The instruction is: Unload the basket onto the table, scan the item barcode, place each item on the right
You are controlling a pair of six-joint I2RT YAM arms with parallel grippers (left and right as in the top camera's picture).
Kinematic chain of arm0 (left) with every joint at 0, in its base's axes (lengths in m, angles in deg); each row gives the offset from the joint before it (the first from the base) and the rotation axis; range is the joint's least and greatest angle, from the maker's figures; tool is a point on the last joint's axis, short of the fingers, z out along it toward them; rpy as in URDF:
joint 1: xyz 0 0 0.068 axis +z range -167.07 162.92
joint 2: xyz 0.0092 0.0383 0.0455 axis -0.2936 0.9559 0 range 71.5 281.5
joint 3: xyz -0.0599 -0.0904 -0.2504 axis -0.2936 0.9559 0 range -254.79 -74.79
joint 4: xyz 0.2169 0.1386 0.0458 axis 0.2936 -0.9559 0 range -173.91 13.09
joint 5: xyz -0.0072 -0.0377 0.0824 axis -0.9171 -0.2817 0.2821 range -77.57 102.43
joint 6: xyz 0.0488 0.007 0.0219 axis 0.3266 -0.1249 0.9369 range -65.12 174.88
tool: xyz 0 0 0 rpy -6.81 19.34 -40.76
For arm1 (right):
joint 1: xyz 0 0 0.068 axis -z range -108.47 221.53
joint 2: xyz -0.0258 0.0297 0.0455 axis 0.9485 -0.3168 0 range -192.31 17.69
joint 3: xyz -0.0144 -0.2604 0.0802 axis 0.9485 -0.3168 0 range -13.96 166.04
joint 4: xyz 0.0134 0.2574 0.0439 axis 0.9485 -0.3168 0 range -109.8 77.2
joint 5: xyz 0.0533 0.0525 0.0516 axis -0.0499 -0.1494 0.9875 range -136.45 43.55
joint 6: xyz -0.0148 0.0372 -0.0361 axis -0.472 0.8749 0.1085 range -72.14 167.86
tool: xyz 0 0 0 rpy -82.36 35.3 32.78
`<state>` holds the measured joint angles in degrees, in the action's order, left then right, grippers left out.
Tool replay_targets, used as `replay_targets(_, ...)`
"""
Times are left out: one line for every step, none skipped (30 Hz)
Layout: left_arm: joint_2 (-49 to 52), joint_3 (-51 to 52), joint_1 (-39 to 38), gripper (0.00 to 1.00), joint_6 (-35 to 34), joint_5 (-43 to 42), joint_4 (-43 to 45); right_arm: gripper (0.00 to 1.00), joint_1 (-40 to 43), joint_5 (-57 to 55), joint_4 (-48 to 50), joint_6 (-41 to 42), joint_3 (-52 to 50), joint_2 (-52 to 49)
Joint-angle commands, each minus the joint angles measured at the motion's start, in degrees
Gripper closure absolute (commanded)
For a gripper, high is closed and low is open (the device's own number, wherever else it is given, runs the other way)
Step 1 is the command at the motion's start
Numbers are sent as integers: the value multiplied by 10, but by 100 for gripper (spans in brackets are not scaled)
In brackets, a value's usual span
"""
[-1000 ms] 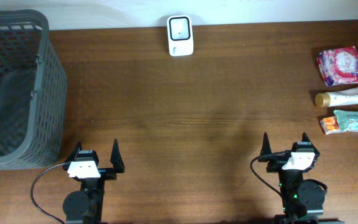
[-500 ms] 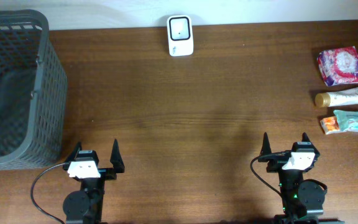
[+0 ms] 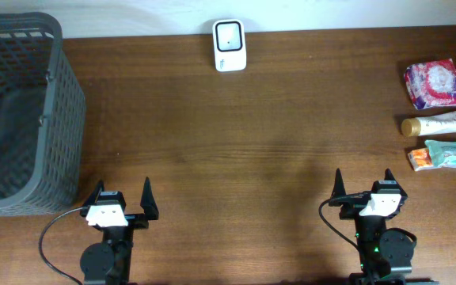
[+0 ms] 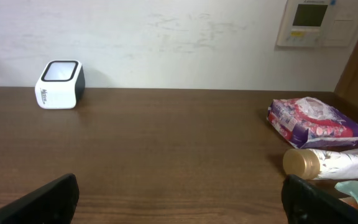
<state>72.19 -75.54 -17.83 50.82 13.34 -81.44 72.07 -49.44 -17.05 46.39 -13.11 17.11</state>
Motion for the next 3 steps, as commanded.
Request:
replay_targets(-4, 3, -2, 1, 11, 4, -2, 2, -5, 4, -2, 4, -5, 4)
replay_targets(-4, 3, -2, 1, 11, 4, -2, 1, -5, 4, -2, 4, -5, 4)
replay_targets(-4, 3, -2, 1, 11, 4, -2, 1, -5, 4, -2, 4, -5, 4)
